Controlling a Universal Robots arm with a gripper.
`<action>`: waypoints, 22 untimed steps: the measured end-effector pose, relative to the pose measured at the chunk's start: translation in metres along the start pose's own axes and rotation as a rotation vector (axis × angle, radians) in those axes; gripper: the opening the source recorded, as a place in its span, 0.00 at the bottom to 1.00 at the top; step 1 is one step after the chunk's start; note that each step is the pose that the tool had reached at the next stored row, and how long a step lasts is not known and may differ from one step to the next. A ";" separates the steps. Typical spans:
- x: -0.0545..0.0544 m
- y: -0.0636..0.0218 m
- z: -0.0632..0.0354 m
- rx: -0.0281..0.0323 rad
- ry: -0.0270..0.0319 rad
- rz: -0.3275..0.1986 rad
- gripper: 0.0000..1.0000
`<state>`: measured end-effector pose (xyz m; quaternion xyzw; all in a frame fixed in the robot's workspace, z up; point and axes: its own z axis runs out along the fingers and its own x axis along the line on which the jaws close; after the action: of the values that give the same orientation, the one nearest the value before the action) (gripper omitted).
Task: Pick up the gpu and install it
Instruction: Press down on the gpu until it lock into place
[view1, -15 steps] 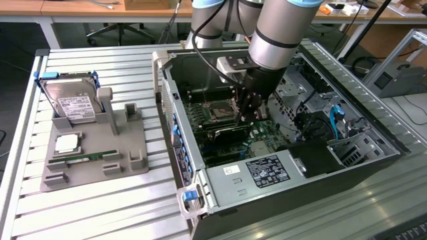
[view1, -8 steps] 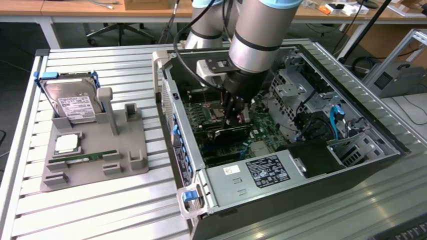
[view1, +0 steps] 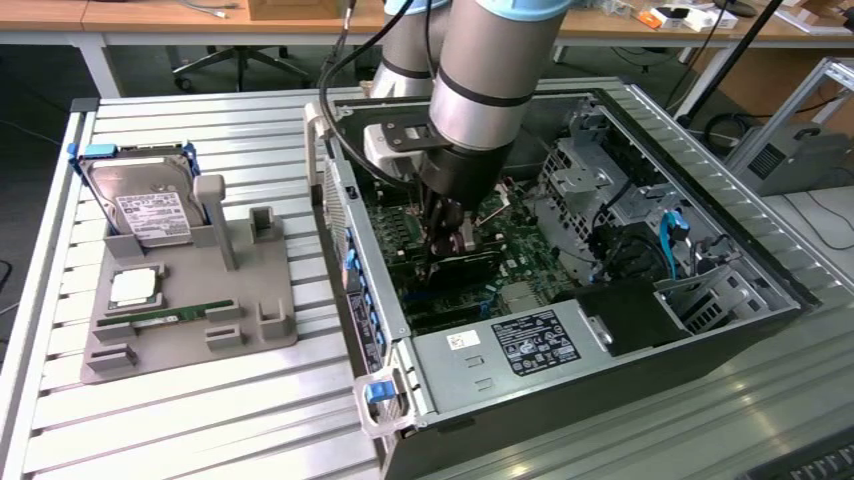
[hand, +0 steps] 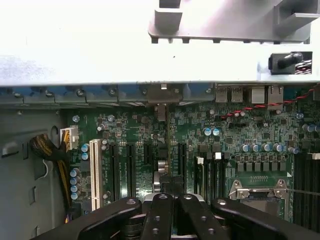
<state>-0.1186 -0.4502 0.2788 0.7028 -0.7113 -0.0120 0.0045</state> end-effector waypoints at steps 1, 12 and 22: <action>0.000 0.0000 0.0003 0.0000 -0.0001 0.000 0.11; 0.000 0.0000 0.0048 -0.0002 0.0003 0.000 0.11; 0.000 0.0023 0.0081 0.0000 0.0001 0.000 0.11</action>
<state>-0.1211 -0.4502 0.2707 0.7027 -0.7114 -0.0120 0.0046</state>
